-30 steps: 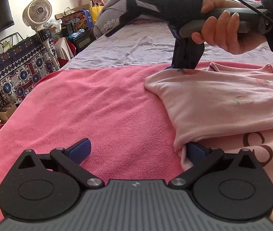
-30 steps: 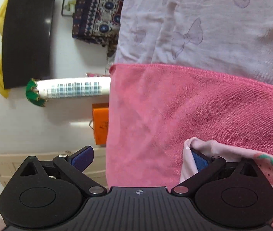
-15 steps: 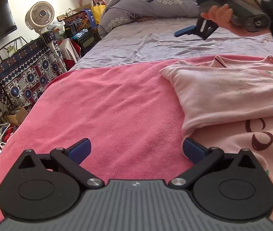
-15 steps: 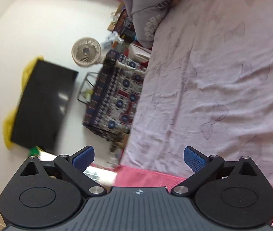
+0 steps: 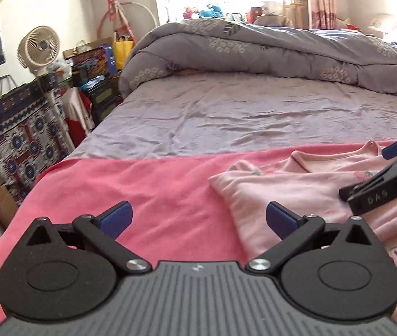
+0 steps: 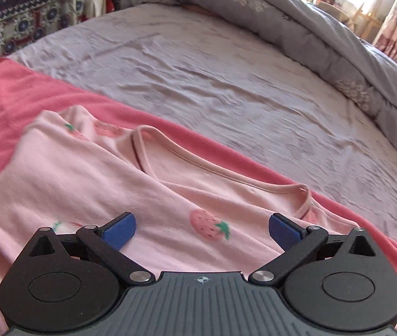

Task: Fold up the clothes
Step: 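Withdraw both open grippers from the folded shirt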

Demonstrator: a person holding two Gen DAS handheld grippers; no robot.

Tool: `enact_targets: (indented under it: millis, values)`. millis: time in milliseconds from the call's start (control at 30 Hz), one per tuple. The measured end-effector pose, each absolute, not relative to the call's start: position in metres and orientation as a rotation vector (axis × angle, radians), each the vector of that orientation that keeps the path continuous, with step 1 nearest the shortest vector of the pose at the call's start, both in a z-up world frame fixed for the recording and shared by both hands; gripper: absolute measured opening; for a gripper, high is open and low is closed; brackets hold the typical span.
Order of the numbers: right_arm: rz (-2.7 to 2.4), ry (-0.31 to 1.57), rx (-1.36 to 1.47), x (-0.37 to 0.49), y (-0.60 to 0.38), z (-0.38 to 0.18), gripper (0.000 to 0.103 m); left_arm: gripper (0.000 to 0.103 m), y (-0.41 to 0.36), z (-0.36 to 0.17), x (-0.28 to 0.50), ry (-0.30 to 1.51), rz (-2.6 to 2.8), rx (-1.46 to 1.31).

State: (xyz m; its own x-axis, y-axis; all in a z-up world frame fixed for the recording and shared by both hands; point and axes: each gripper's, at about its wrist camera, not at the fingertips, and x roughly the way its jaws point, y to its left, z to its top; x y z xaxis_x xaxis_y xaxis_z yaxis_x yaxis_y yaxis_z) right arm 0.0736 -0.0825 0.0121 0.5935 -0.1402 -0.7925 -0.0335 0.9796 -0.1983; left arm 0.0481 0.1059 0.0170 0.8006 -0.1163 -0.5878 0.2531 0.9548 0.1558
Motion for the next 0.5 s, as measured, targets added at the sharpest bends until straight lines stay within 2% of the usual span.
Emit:
enact_targets:
  millis: [67, 133, 300, 500]
  values:
    - [-0.098, 0.929, -0.151, 0.068, -0.107, 0.014, 0.103, 0.103, 0.084, -0.004, 0.077, 0.686, -0.162, 0.327]
    - [-0.133, 0.923, -0.101, 0.063, -0.131, 0.016, 0.102, 0.103, 0.081, -0.009, 0.099, 0.749, -0.151, 0.281]
    - [-0.221, 0.905, 0.024, 0.05, -0.191, 0.021, 0.103, 0.101, 0.117, 0.006, 0.114, 0.843, -0.22, -0.072]
    - [-0.326, 0.879, 0.173, 0.034, -0.264, 0.027, 0.103, 0.101, 0.144, -0.008, 0.134, 0.925, -0.289, -0.456]
